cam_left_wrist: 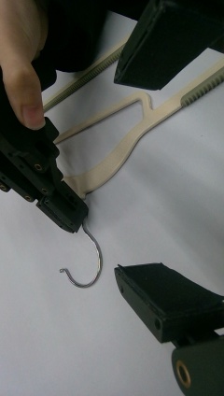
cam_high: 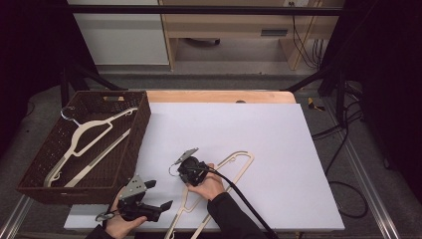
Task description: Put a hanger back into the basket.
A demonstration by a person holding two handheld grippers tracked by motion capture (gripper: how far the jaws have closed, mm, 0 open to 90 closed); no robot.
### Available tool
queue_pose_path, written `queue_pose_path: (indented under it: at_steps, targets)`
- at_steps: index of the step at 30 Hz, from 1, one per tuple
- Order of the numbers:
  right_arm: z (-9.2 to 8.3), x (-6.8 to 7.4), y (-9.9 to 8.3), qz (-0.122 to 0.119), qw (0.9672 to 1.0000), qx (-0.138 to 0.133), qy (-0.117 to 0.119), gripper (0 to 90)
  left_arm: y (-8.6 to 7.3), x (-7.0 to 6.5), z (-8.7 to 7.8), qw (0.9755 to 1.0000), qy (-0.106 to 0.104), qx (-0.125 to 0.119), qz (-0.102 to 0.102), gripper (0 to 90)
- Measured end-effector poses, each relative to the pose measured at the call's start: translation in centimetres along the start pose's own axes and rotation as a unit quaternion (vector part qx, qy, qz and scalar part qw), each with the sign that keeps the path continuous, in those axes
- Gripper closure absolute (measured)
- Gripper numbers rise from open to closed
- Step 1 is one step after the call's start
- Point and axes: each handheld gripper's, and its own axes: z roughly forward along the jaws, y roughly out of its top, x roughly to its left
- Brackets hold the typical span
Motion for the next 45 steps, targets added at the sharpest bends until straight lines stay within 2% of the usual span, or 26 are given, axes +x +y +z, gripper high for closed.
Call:
queue_pose_path:
  at_steps: [2, 7, 10, 13, 15, 17, 18, 23, 26, 27, 32, 39, 40, 41, 45]
  targets:
    - [0.1, 0.1, 0.0, 0.009, 1.0, -0.001, 0.0, 88.7, 0.0, 0.0, 0.0, 1.0, -0.001, -0.001, -0.001, 7.2]
    - [0.0, 0.0, 0.0, 0.006, 1.0, 0.001, 0.0, 89.1, 0.0, 0.0, 0.1, 1.0, 0.0, 0.001, -0.001, 7.2]
    - [-0.1, -0.2, 0.0, 0.017, 0.9998, -0.004, 0.007, 89.2, 0.1, -0.1, 0.1, 1.0, -0.002, 0.003, -0.004, 7.2]
    - [-0.3, -0.3, -0.1, 0.027, 0.9994, -0.016, 0.012, 89.2, 0.1, -0.1, 0.2, 1.0, -0.004, 0.002, -0.006, 7.8]
    - [-1.3, -0.5, -0.1, 0.035, 0.9987, -0.032, 0.017, 89.2, 0.4, -0.2, 0.6, 0.9999, -0.003, 0.005, -0.014, 8.4]
    - [-2.0, -0.6, -0.1, 0.025, 0.9985, -0.046, 0.015, 89.2, 0.7, -0.2, 0.9, 0.9996, -0.012, 0.004, -0.024, 9.0]
    - [-2.3, -0.5, 0.0, 0.029, 0.9981, -0.052, 0.013, 89.2, 0.8, -0.3, 1.0, 0.9995, -0.016, 0.004, -0.028, 9.6]
    - [-3.9, -0.6, -0.1, 0.021, 0.9964, -0.08, 0.015, 89.2, 2.1, -0.8, 2.1, 0.999, -0.031, 0.012, -0.028, 13.7]
    - [-4.8, -0.6, -0.2, 0.02, 0.9949, -0.097, 0.017, 89.3, 2.7, -1.3, 3.4, 0.9984, -0.043, 0.027, -0.024, 19.8]
    - [-5.1, -0.6, -0.2, 0.026, 0.9944, -0.102, 0.014, 89.2, 2.9, -1.4, 3.8, 0.9979, -0.049, 0.033, -0.026, 22.2]
    - [-6.0, -0.6, -0.4, 0.019, 0.9929, -0.117, 0.016, 89.2, 3.3, -1.7, 5.4, 0.9962, -0.061, 0.05, -0.037, 37.4]
    - [-6.7, -0.6, -0.5, 0.017, 0.992, -0.124, 0.016, 89.2, 3.7, -1.8, 5.7, 0.9941, -0.075, 0.054, -0.057, 57.7]
    - [-6.8, -0.6, -0.5, 0.02, 0.9916, -0.127, 0.015, 89.2, 3.7, -1.8, 5.7, 0.9927, -0.081, 0.057, -0.069, 60.8]
    - [-6.9, -0.6, -0.6, 0.018, 0.9914, -0.128, 0.017, 89.2, 3.8, -1.8, 5.7, 0.9919, -0.086, 0.056, -0.074, 62.5]
    - [-7.2, -0.6, -0.6, 0.02, 0.9907, -0.134, 0.016, 89.2, 3.9, -1.9, 5.6, 0.9905, -0.095, 0.055, -0.083, 70.3]
